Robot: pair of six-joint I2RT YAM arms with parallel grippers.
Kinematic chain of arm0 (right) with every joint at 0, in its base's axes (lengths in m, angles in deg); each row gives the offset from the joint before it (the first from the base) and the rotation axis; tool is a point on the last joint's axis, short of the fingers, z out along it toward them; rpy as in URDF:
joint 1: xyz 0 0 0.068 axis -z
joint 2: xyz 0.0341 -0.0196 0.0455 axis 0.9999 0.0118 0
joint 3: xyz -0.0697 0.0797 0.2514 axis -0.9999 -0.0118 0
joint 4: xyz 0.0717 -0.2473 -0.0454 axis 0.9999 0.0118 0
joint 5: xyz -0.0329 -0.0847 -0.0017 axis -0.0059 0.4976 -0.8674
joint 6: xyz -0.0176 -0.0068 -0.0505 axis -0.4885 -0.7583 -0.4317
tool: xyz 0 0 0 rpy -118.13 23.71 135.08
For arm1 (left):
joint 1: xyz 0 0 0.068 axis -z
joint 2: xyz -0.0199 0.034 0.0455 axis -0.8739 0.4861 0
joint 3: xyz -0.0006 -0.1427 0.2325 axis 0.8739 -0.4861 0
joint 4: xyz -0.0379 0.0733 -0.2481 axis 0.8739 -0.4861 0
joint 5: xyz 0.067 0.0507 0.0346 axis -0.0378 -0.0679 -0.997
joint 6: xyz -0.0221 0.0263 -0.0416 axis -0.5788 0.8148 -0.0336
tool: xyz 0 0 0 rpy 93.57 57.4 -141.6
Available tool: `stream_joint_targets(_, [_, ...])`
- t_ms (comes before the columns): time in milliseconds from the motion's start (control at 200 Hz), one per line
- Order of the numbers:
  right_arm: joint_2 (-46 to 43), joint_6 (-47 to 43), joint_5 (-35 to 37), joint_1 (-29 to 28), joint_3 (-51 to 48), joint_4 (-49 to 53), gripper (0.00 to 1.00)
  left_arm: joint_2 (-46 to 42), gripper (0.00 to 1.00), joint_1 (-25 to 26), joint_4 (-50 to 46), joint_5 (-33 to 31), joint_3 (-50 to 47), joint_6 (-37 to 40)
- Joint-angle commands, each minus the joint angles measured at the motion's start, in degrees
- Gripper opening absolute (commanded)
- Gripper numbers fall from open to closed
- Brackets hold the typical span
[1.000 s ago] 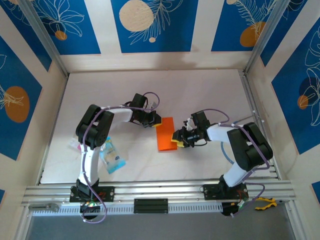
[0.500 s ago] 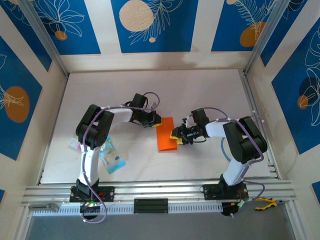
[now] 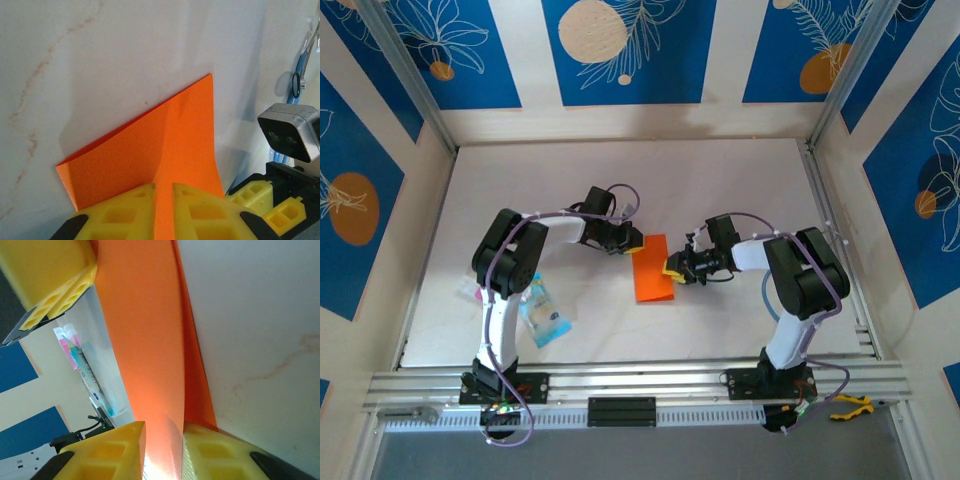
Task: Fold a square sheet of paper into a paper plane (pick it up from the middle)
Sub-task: Fold the triangle a second time at the center of the table.
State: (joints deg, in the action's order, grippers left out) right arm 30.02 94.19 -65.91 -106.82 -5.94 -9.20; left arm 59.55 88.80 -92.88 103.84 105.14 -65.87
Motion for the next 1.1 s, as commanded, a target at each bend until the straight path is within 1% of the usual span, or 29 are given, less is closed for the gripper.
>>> stream_joint_targets(0, [0.9, -1.4, -1.8, 0.6, 1.2, 0.4, 0.18, 1.0, 0.19, -0.2, -0.3, -0.2, 0.4, 0.8])
stream_joint_targets(110, [0.4, -1.9, -2.4, 1.0, 0.8, 0.2, 0.13, -2.4, 0.28, -0.1, 3.4, -0.3, -1.5, -0.2])
stream_joint_targets(180, [0.4, -1.7, -3.3, 1.0, 0.6, -0.7, 0.10, -4.8, 0.35, -0.1, 4.8, -0.9, -2.2, -0.3])
stream_joint_targets(265, [-0.1, -1.1, -2.8, 1.0, 0.2, -1.1, 0.09, -7.7, 0.43, 0.0, 6.8, -1.4, -3.4, -0.5])
stream_joint_targets(370, [-1.5, 0.9, -1.4, 1.0, -1.0, -2.5, 0.08, -11.5, 0.45, 0.5, 8.4, -2.8, -5.6, 1.0])
stream_joint_targets(480, [-3.4, 4.1, 1.1, 0.6, -2.4, -4.6, 0.07, -15.6, 0.44, 1.7, 9.7, -4.9, -8.9, 4.1])
stream_joint_targets(630, [-6.1, 9.4, 7.0, 0.2, -4.9, -6.0, 0.06, -21.4, 0.42, 4.0, 11.3, -9.6, -14.9, 9.3])
stream_joint_targets(725, [-7.3, 14.2, 8.2, -0.4, -7.6, -10.7, 0.06, -25.0, 0.41, 6.7, 12.0, -13.6, -18.6, 13.7])
stream_joint_targets(795, [-7.8, 15.7, 8.9, -1.0, -8.4, -12.1, 0.06, -27.8, 0.41, 9.4, 12.6, -17.0, -21.5, 17.9])
stream_joint_targets(925, [-7.7, 15.4, 8.8, -1.8, -7.5, -10.7, 0.06, -32.1, 0.43, 16.8, 13.6, -25.7, -25.8, 27.8])
stream_joint_targets(1020, [-7.8, 15.1, 8.7, -2.1, -7.0, -9.8, 0.06, -32.8, 0.45, 22.5, 12.9, -32.4, -26.7, 35.6])
stream_joint_targets(1096, [-7.9, 14.6, 8.5, -2.0, -6.4, -8.9, 0.06, -32.2, 0.46, 27.1, 13.4, -38.1, -26.6, 39.5])
